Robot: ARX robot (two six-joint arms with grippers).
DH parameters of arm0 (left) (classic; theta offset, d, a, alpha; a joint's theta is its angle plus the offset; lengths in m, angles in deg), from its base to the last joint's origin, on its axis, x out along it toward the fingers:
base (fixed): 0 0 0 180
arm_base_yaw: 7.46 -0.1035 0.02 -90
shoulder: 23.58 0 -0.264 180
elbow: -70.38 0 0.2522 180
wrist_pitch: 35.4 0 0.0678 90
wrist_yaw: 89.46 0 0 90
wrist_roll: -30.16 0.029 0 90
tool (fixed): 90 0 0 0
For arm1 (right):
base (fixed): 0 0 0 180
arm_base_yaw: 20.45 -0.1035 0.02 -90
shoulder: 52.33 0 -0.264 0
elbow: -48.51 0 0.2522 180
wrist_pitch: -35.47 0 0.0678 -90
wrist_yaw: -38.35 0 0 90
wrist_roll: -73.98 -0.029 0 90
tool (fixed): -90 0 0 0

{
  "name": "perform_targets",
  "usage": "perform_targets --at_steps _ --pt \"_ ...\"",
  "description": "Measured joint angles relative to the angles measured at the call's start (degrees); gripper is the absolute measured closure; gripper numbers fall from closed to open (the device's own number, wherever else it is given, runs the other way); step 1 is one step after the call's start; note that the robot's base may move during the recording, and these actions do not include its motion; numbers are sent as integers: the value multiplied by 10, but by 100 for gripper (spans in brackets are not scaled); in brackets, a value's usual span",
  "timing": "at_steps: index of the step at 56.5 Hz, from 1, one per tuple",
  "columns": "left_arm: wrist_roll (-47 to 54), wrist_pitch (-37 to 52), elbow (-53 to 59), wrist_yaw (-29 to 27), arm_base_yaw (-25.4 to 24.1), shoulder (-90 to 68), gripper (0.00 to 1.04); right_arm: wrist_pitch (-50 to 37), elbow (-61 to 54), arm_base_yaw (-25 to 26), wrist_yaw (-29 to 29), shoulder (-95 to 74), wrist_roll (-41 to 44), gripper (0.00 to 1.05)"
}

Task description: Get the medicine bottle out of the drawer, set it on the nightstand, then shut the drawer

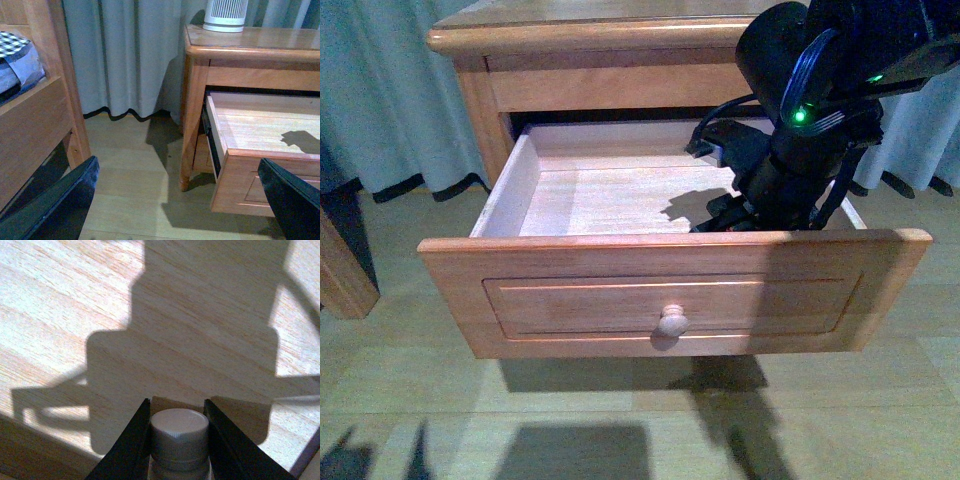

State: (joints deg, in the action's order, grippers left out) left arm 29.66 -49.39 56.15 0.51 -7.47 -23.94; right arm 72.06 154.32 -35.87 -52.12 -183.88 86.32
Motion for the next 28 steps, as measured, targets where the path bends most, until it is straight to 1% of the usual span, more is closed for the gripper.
perform_targets --at_steps 17,28 --pt "0 0 0 0 0 0 6 -39 0 1 -3 69 14 77" --pt "0 0 0 0 0 0 6 -55 -3 0 -34 145 21 77"
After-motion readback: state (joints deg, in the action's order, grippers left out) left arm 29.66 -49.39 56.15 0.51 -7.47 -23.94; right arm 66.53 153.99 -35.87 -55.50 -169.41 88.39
